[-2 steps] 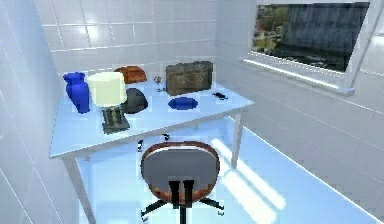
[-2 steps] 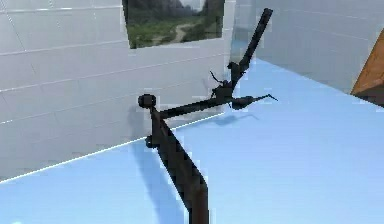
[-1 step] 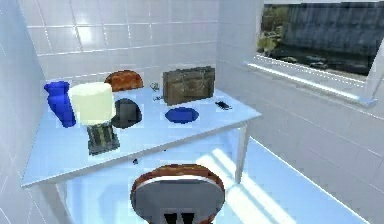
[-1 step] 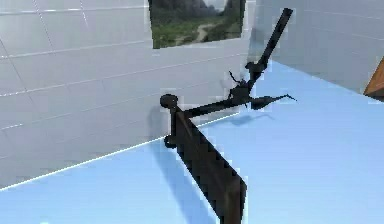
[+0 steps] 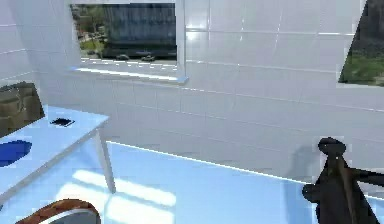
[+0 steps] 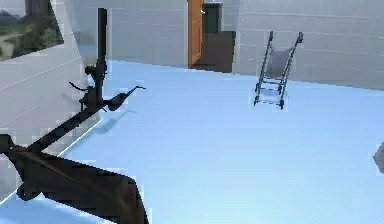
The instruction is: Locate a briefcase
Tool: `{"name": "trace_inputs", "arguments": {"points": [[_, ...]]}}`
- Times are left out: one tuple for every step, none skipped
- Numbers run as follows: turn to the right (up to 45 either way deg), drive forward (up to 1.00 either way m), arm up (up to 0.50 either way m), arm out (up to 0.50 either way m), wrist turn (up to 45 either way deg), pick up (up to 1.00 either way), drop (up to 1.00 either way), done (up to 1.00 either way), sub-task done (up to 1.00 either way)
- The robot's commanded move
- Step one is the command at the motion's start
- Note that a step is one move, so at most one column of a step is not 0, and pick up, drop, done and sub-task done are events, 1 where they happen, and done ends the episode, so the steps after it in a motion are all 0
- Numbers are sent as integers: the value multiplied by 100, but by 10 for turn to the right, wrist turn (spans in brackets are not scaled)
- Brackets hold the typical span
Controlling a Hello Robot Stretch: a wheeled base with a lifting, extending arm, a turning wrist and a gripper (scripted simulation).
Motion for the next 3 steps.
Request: {"name": "trace_inputs", "arguments": {"points": [[300,0,0,0,0,0,0,0,0],[0,60,0,0,0,0,0,0,0],[-450,0,0,0,0,0,0,0,0]]}}
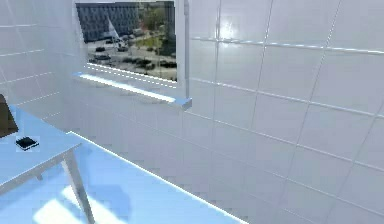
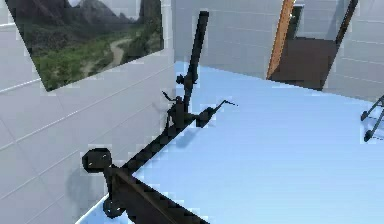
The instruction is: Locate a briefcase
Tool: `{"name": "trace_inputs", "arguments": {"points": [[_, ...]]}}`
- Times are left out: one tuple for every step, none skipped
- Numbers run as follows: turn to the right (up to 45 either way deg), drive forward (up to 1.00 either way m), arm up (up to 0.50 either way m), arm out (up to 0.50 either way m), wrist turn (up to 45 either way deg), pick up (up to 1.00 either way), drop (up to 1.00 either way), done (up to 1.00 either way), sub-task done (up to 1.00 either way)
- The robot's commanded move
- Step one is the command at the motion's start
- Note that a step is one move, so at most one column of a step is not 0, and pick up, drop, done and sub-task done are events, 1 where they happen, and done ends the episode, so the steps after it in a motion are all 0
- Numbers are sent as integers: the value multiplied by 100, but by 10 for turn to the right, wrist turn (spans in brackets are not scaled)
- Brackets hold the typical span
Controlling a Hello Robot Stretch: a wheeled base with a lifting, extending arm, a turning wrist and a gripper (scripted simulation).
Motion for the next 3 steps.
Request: {"name": "trace_inputs", "arguments": {"points": [[-180,0,0,0,0,0,0,0,0],[0,75,0,0,0,0,0,0,0],[-450,0,0,0,0,0,0,0,0]]}}
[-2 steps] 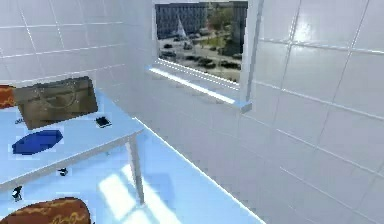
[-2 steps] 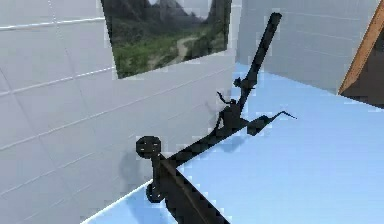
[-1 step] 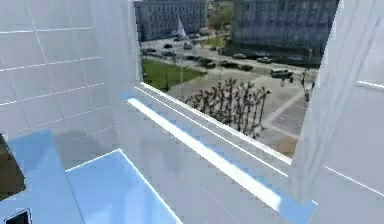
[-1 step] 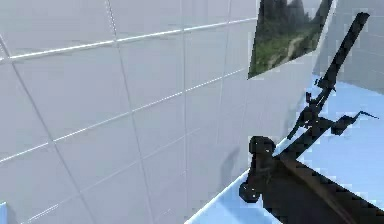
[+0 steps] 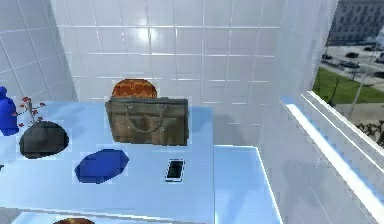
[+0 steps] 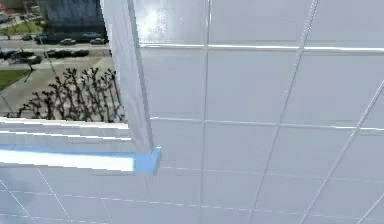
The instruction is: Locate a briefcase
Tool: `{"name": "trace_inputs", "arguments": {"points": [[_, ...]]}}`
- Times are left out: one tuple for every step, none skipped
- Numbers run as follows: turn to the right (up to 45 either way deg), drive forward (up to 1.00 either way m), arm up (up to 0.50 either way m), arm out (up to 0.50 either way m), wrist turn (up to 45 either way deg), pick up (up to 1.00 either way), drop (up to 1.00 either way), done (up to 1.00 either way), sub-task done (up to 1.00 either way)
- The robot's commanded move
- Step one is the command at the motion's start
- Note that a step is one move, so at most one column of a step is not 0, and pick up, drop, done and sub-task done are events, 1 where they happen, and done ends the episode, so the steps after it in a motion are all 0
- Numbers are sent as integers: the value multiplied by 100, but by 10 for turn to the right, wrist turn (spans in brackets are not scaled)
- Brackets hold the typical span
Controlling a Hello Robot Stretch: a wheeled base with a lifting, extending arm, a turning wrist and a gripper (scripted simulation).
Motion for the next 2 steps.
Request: {"name": "trace_inputs", "arguments": {"points": [[-120,0,0,0,0,0,0,0,0],[0,0,0,0,0,0,0,100,0]]}}
